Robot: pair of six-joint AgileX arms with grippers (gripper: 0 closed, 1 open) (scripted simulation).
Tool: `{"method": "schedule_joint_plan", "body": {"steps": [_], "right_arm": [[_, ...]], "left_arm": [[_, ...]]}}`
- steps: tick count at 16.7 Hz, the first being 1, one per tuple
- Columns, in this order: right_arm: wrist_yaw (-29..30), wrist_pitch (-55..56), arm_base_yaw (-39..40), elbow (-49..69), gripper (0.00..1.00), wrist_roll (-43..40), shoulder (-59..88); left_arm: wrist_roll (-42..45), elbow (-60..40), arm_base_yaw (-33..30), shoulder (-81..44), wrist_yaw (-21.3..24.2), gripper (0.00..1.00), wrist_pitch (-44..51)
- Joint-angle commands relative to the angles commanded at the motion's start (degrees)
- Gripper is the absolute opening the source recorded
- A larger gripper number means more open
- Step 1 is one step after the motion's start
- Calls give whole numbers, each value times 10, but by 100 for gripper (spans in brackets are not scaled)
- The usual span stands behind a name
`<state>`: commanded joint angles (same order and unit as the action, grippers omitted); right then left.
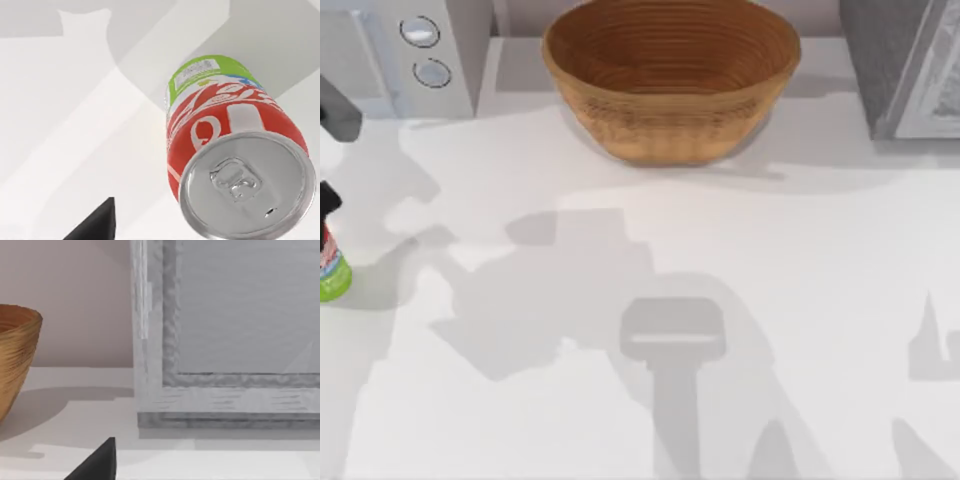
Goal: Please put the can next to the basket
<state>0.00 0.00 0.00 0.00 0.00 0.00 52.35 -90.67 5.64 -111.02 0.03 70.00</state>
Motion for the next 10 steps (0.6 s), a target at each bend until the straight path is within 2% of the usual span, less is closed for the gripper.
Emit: {"method": "schedule_joint_plan", "body": {"steps": [7, 10], "right_arm": [[0, 0, 0, 0, 100, 0, 0], [0, 0, 0, 0, 100, 0, 0]], "left_arm": [[-1, -7, -1, -3, 0, 100, 0], [-1, 25, 1, -13, 0, 100, -39]]}}
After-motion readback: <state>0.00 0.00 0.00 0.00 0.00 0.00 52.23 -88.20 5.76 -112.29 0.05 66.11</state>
